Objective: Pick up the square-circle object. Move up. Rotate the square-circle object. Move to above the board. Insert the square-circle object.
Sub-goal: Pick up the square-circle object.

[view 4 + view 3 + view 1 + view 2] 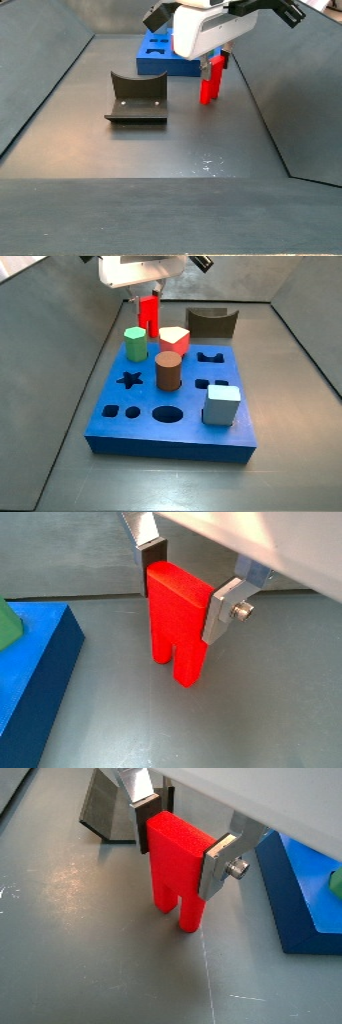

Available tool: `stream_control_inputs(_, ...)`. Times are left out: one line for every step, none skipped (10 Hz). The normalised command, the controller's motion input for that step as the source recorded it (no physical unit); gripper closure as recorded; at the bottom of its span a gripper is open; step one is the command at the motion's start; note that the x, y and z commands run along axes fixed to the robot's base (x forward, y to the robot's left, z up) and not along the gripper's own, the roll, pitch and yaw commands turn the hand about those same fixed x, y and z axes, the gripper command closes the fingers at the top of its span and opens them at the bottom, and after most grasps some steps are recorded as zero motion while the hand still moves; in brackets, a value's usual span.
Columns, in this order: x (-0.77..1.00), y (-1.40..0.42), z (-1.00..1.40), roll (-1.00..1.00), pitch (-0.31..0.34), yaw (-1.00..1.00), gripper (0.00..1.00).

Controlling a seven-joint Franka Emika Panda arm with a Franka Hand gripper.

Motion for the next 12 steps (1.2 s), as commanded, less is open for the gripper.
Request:
stream_control_inputs(-0.02, 0.00, -0.53, -0.12, -0.290, 0.00, 1.00)
stream_control_inputs(0.00, -0.65, -0.58, -0.04, -0.293, 0.32, 1.00)
stream_control_inputs(0.00, 0.00, 0.00, 0.00, 0.000, 0.00, 1.00)
stream_control_inputs(0.00, 0.00, 0.00, 0.00, 0.000, 0.00, 1.00)
stream_control_inputs(0.00, 0.00, 0.00, 0.00, 0.000, 0.00, 1.00)
stream_control_inputs(0.00, 0.00, 0.00, 0.00, 0.000, 0.00, 1.00)
stream_control_inputs(0.00, 0.00, 0.00, 0.00, 0.000, 0.00, 1.00)
stream_control_inputs(0.00, 0.00, 0.00, 0.00, 0.000, 0.00, 1.00)
stream_control_inputs(0.00, 0.00, 0.00, 0.00, 0.000, 0.00, 1.00)
stream_control_inputs(0.00, 0.00, 0.00, 0.00, 0.000, 0.00, 1.00)
stream_control_inputs(0.00, 0.00, 0.00, 0.00, 0.000, 0.00, 1.00)
stream_control_inputs(0.00, 0.00, 0.00, 0.00, 0.000, 0.00, 1.00)
